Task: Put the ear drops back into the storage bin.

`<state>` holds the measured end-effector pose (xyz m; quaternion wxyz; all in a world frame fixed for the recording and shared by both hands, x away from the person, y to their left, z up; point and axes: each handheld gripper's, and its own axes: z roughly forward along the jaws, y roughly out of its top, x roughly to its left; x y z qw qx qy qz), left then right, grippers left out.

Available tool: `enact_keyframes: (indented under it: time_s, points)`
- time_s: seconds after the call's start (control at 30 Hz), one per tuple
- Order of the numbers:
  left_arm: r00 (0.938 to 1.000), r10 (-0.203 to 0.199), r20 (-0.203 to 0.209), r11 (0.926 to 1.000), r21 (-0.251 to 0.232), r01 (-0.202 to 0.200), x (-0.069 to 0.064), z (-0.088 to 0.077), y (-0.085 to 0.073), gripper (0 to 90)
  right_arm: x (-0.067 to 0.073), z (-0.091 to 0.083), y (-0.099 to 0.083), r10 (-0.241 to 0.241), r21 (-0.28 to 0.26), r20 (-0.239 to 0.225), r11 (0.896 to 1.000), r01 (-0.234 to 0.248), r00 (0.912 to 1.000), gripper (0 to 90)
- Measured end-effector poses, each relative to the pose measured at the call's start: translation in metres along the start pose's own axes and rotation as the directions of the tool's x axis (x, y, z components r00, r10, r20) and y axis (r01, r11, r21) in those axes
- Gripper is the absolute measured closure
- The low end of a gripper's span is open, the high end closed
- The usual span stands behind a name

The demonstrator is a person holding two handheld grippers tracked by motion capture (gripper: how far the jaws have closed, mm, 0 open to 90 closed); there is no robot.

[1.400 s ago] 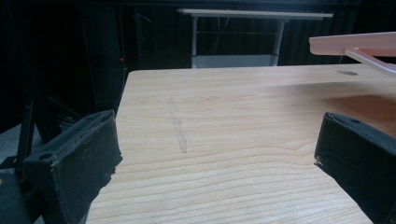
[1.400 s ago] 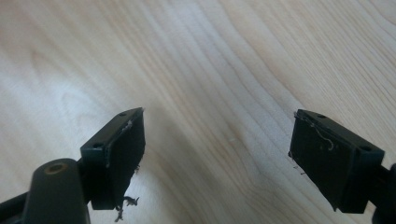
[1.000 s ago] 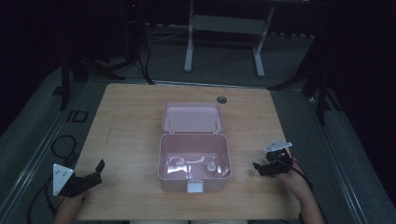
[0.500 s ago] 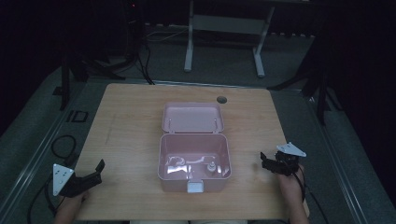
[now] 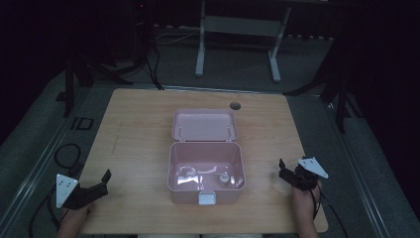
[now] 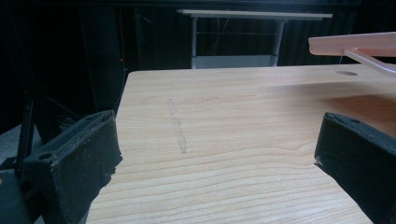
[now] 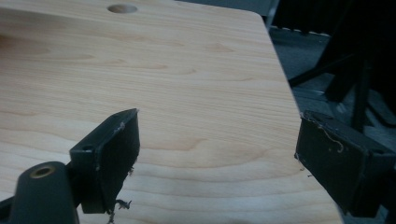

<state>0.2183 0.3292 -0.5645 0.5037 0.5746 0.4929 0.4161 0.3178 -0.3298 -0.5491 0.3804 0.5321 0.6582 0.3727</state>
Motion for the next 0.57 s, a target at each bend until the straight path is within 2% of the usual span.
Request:
enact_keyframes:
  time_s: [0.17, 0.57]
  points:
    - [1.0, 0.0, 0.001, 1.0, -0.001, 0.0, 0.0002, -0.0001, 0.0, 0.4, 0.0016, 0.0003, -0.001, -0.003, -0.014, 0.018, 1.0, 0.003, 0.9998, 13.4]
    - [1.0, -0.004, 0.002, 1.0, -0.001, 0.004, 0.0004, 0.0001, 0.0001, 0.4, -0.0002, 0.0017, -0.0014, 0.006, -0.035, 0.022, 0.999, -0.005, 0.9997, 13.4]
